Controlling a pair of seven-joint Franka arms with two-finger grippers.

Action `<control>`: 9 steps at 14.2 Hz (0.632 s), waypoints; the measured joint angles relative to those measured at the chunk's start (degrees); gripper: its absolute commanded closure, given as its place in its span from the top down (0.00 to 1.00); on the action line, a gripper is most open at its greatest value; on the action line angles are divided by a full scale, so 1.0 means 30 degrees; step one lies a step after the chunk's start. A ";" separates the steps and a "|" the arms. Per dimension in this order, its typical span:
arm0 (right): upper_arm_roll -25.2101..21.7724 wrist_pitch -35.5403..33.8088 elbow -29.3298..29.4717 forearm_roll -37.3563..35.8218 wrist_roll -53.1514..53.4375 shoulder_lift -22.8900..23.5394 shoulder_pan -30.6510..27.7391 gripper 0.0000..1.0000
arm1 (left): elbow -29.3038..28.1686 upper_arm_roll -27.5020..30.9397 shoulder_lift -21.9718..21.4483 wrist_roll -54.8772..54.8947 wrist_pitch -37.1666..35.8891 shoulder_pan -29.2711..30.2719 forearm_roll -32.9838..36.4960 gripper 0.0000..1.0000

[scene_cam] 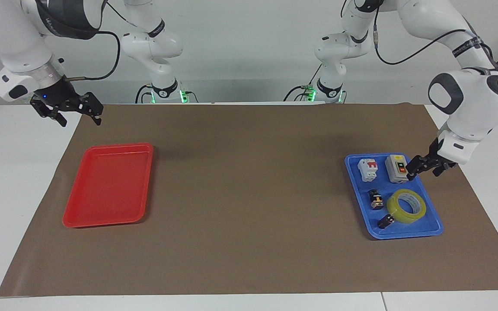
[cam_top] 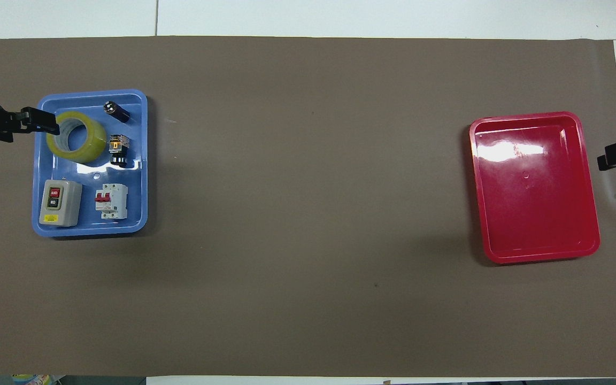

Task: Place and move tape with both arms
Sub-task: 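Lower the left gripper onto the yellow tape roll and grasp it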

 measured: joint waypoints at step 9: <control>0.0024 -0.0117 -0.0022 0.0007 -0.0002 -0.0001 0.0130 1.00 | -0.0401 0.0006 0.2842 -0.0132 0.3959 0.0742 0.0000 0.93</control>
